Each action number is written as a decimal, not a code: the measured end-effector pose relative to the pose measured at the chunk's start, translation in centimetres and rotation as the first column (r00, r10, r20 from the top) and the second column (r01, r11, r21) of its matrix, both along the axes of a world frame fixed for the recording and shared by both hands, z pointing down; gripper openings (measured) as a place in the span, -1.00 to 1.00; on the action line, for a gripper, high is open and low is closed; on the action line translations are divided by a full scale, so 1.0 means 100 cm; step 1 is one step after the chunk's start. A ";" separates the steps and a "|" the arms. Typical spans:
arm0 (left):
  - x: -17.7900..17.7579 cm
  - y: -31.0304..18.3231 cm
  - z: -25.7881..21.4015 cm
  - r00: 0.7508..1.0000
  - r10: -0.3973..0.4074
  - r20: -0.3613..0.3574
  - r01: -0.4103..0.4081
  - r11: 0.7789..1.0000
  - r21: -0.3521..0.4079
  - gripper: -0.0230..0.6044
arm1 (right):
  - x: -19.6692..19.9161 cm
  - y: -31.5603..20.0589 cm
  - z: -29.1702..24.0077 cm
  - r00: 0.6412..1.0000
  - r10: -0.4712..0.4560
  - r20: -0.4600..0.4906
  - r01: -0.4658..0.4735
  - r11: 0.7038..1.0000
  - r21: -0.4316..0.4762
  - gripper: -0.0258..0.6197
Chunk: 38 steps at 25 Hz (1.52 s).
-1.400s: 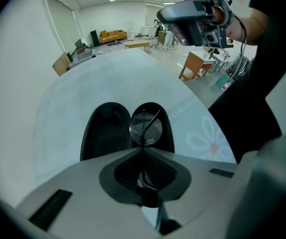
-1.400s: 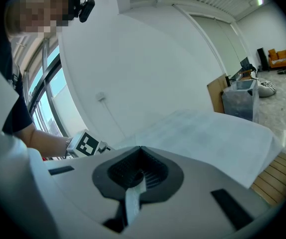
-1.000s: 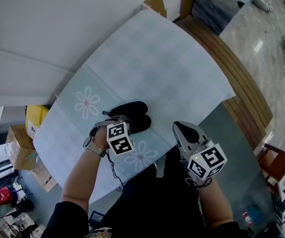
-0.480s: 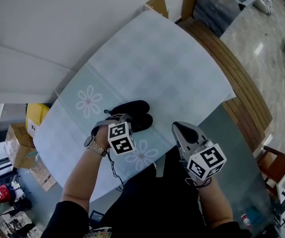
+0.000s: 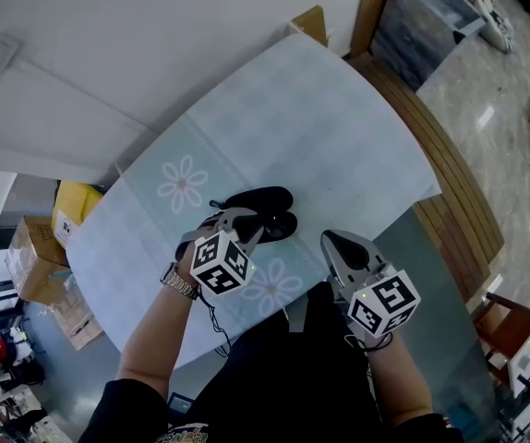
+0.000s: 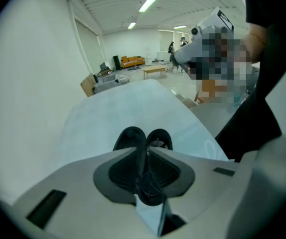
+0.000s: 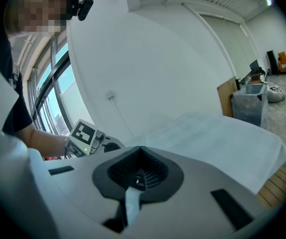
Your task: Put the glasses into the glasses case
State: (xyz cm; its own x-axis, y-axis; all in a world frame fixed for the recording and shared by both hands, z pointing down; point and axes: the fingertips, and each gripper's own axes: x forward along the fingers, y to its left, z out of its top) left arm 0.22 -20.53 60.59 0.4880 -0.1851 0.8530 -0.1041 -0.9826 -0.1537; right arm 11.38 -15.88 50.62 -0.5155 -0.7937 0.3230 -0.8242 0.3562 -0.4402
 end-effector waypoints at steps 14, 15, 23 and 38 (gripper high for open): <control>-0.043 0.030 -0.130 0.681 -0.389 -0.620 0.378 0.913 -0.157 -0.83 | -0.050 0.016 -0.043 0.996 -0.063 -0.070 0.070 0.993 0.096 -0.85; -0.047 0.035 -0.137 0.658 -0.399 -0.639 0.386 0.907 -0.169 -0.84 | -0.053 0.017 -0.046 0.995 -0.065 -0.075 0.073 0.992 0.102 -0.85; -0.078 0.073 -0.173 0.542 -0.446 -0.713 0.420 0.878 -0.230 -0.84 | -0.088 0.037 -0.073 0.992 -0.077 -0.104 0.092 0.984 0.155 -0.85; -0.118 0.129 -0.176 0.584 -0.380 -0.717 0.350 0.915 -0.200 -0.84 | -0.135 0.092 -0.083 0.992 -0.021 -0.126 0.044 0.983 0.178 -0.85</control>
State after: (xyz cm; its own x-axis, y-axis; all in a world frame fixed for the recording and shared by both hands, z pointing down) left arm -11.62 -7.61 42.96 0.8449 -0.4691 0.2569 -0.5172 -0.8391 0.1687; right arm -2.12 -6.72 42.32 -0.5070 -0.8282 0.2388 -0.8549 0.4478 -0.2620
